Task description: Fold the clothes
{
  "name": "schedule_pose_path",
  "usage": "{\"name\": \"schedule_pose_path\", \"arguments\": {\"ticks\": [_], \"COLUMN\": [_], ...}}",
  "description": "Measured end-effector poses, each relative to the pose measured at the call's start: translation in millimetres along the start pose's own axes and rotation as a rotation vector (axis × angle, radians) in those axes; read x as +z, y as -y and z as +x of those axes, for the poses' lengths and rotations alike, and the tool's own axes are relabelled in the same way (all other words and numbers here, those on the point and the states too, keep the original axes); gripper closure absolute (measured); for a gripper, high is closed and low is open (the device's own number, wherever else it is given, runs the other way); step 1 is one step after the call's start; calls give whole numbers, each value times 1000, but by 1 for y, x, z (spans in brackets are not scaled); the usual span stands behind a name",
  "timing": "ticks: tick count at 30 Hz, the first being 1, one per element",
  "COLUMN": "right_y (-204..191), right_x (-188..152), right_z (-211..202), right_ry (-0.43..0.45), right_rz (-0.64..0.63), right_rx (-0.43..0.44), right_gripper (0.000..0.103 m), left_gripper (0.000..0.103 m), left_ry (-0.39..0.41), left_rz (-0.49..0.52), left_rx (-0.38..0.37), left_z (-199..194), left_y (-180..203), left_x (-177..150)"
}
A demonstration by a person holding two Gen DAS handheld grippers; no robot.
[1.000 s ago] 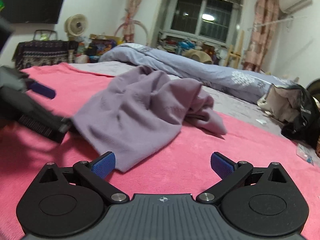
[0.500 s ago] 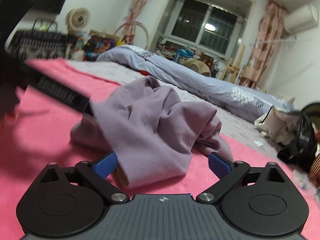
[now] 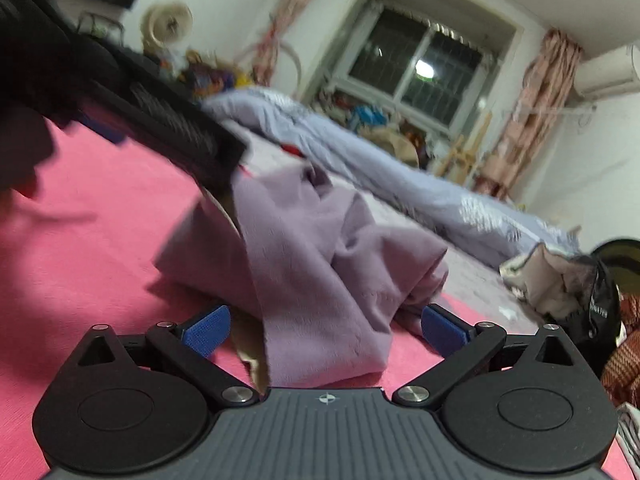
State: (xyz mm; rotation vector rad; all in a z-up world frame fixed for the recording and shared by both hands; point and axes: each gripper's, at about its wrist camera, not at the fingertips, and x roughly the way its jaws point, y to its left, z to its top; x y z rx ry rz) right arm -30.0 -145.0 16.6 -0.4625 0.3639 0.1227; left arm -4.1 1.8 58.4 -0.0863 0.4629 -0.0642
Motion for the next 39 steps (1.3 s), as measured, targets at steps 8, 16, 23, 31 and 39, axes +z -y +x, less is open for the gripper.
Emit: {"name": "schedule_pose_path", "arguments": {"ticks": [8,16,23,31,39], "right_y": [47,37,48,102,115], "right_x": [-11,-13,-2,2,2], "right_z": [13,22,39,10,-7], "right_ry": [-72,-58,-105,146,160], "right_rz": [180,129,71,214,247], "right_rx": [-316,-194,-443,-262,-196], "right_gripper": [0,0,0,0,0], "left_gripper": [0,0,1,1,0], "left_ry": [-6,85,55,-23,54], "left_rz": [-20,56,-38,260,415], "left_rx": [-13,11,-53,-299,-231], "left_z": [3,-11,-9,-28,-21], "left_y": [-5,12,-6,48,118], "left_x": [-1,4,23,-29,-39]}}
